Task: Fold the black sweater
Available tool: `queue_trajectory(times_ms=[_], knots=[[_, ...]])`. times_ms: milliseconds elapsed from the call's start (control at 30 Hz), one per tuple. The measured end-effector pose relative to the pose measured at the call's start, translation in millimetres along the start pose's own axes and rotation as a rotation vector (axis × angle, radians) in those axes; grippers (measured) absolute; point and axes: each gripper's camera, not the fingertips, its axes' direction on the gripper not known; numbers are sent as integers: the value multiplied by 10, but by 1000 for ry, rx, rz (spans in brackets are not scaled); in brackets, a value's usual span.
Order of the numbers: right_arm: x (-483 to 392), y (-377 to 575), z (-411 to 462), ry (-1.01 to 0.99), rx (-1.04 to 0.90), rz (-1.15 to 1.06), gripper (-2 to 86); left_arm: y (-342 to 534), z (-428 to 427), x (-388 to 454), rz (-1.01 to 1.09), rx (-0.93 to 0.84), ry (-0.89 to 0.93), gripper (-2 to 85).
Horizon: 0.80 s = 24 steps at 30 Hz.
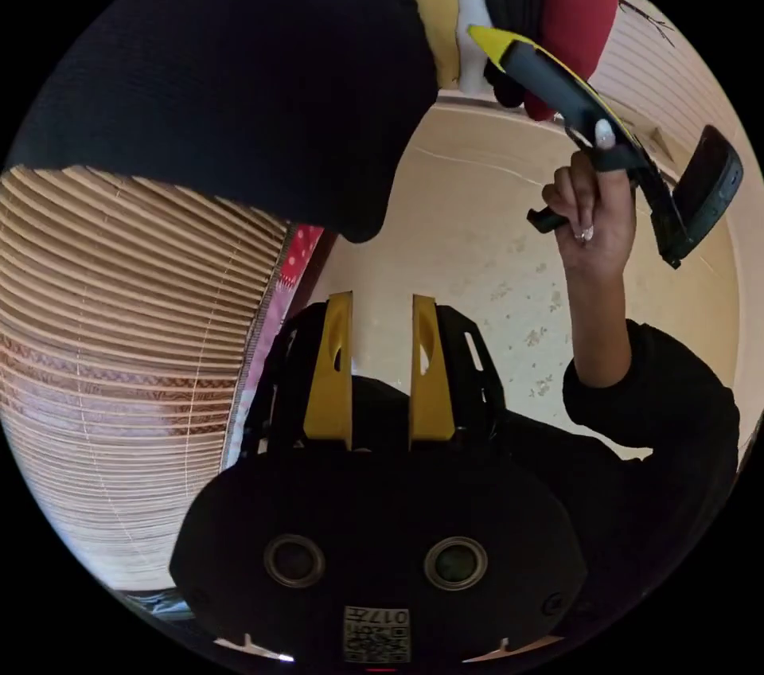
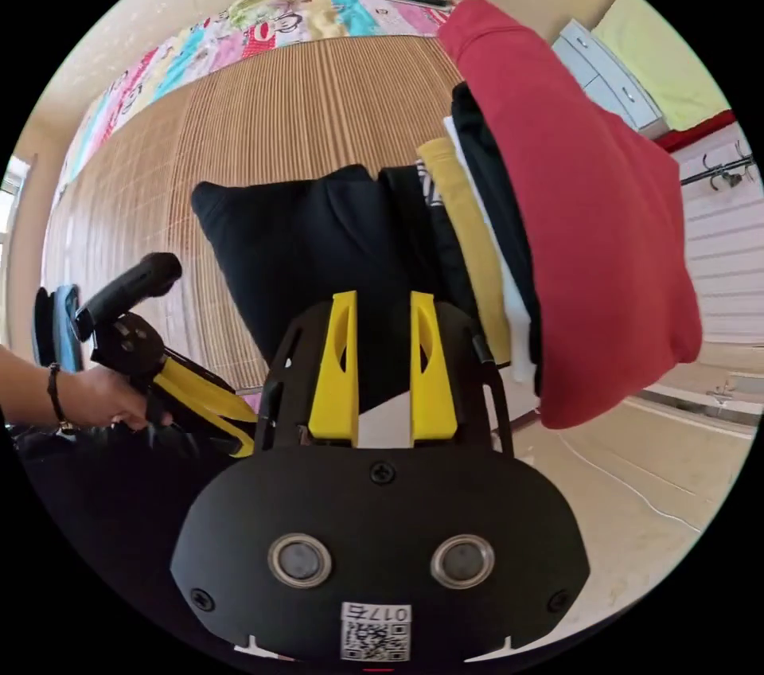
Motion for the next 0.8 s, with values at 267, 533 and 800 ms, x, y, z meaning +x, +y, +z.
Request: queue_trajectory(times_ms=[267, 533, 800], knots=[[72, -38, 1052, -364, -145, 306, 90, 1685, -1018, -1030, -431, 38, -282, 103], [-455, 142, 686, -241, -230, 302, 74, 4148, -1542, -1600, -1011, 588, -101, 52], [-1585, 651, 1269, -51, -538, 195, 45, 5326, 875, -1676, -1276, 700, 313, 12]])
